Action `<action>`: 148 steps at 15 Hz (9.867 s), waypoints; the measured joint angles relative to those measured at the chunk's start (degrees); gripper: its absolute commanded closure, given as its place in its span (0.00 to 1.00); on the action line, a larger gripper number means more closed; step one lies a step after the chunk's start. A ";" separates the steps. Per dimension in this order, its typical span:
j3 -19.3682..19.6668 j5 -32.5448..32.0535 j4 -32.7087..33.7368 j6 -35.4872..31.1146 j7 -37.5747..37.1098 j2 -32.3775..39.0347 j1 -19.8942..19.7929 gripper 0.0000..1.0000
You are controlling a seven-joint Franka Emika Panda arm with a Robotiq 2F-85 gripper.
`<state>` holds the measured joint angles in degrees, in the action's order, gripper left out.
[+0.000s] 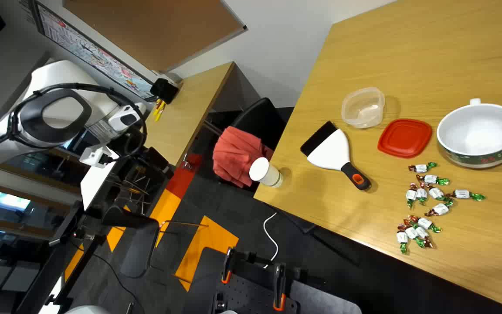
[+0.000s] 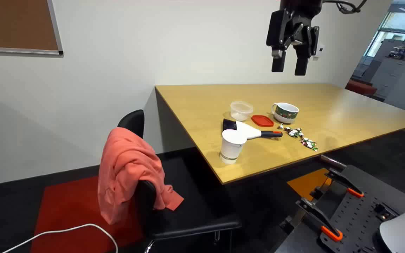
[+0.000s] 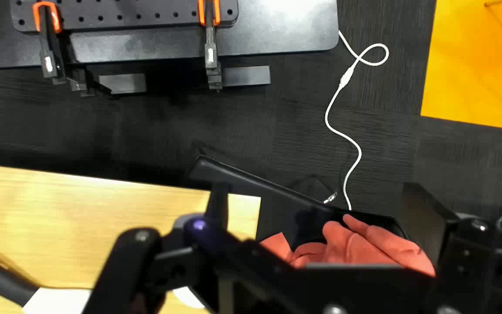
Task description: Put one of the sweets in the colourless bowl
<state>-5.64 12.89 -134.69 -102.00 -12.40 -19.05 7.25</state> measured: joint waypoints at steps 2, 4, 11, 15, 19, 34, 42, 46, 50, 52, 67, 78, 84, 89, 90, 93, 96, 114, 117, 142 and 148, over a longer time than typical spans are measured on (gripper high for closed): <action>0.01 0.00 0.00 0.00 0.00 0.00 0.00 0.00; 0.01 0.00 0.00 0.00 0.00 0.00 0.00 0.00; 0.01 0.00 0.00 -0.01 0.00 0.00 -0.02 0.00; 0.03 -1.42 0.01 -3.15 -2.92 -0.03 -1.66 0.00; 0.63 -7.06 0.06 -9.72 -8.91 -0.08 -6.46 0.00; 10.14 -22.97 -3.31 -34.46 -28.32 9.74 -21.35 0.00; 11.26 -23.02 -3.01 -34.65 -28.28 11.07 -21.34 0.00; 16.49 -20.99 -1.76 -37.08 -23.19 16.24 -22.16 0.00; 20.92 -15.66 0.59 -43.55 -12.52 24.78 -23.68 0.00; 21.63 -10.89 2.41 -46.11 -7.26 29.82 -24.58 0.00; 22.50 -1.44 12.10 -49.67 -6.57 48.93 -25.97 0.00; 22.59 5.58 7.37 -63.53 -9.56 51.44 -25.62 0.00; 22.28 7.07 9.85 -63.18 -9.21 54.97 -26.11 0.00; 23.08 4.48 13.51 -62.33 -9.06 58.71 -26.11 0.32; 23.27 3.82 14.17 -61.77 -9.01 59.25 -26.11 0.42; 23.47 2.91 16.07 -59.96 -7.75 60.41 -26.34 0.56; 23.47 2.80 17.74 -58.12 -6.01 61.16 -26.73 0.63; 22.26 1.38 15.01 -55.04 -1.04 56.23 -26.04 0.94; 22.24 1.36 9.72 -55.24 -1.05 48.77 -24.31 0.94; 12.05 4.13 24.61 -60.39 3.63 50.82 -24.77 0.94; 9.39 2.60 35.14 -56.43 7.63 59.89 -25.87 0.94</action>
<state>3.75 15.50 -99.55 -158.43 -4.77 40.85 -18.61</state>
